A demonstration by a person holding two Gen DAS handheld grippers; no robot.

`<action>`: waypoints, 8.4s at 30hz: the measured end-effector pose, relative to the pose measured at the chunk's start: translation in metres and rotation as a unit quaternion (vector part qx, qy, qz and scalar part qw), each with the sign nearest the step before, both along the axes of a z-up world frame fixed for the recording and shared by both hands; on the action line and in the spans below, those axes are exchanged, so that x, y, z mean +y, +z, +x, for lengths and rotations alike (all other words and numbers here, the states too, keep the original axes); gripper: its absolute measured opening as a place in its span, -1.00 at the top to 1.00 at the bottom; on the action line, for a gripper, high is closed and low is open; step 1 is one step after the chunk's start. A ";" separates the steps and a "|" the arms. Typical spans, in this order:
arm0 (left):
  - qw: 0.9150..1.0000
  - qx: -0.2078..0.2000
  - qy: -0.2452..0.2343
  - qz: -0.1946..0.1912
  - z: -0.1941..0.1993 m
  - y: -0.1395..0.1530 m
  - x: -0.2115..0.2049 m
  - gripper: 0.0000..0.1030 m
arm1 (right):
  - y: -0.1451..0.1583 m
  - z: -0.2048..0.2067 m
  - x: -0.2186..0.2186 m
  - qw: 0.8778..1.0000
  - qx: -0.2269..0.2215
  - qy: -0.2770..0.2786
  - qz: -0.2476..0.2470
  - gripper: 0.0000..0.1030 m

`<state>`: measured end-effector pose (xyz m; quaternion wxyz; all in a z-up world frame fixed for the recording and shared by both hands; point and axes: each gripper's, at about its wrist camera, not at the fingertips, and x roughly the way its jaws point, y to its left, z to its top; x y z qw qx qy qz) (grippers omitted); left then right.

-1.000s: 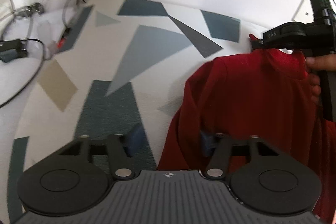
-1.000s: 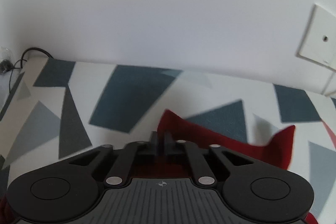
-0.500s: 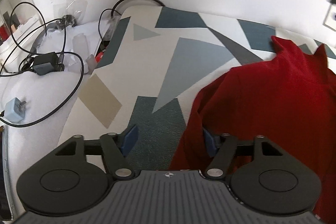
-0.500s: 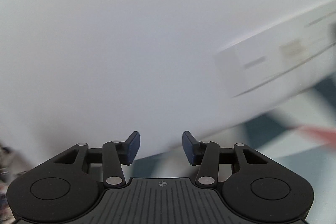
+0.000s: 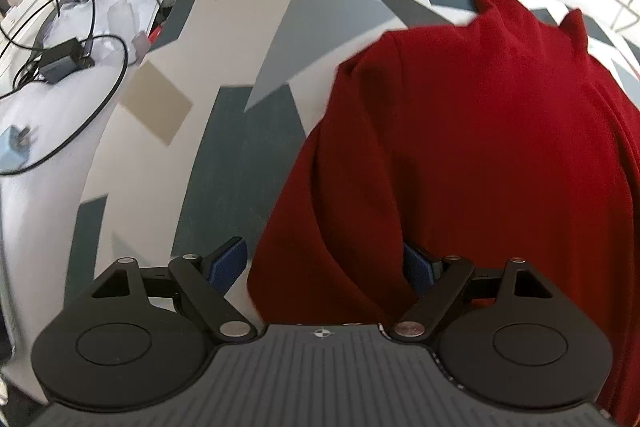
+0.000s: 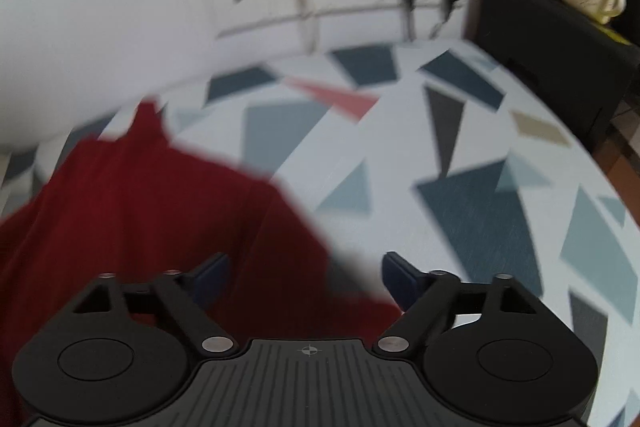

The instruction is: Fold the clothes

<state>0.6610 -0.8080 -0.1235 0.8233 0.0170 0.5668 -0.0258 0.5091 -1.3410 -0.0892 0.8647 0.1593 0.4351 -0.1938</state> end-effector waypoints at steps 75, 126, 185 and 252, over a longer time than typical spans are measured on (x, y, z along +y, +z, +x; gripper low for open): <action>0.965 -0.207 -0.146 0.071 -0.347 -0.022 -0.079 -0.81 | -0.028 -0.228 0.032 0.998 -0.055 -0.012 -0.011 0.19; 0.910 -0.191 0.159 -0.333 -0.331 -0.116 0.050 -0.71 | -0.016 -0.229 0.009 0.999 -0.035 -0.010 -0.017 0.83; 0.894 -0.243 0.111 -0.360 -0.337 -0.124 0.027 -0.70 | -0.032 -0.213 -0.003 0.999 -0.033 -0.040 0.016 0.68; 0.960 -0.229 0.123 -0.099 -0.303 -0.010 0.003 0.78 | -0.047 -0.295 0.025 0.993 -0.069 0.019 -0.098 0.86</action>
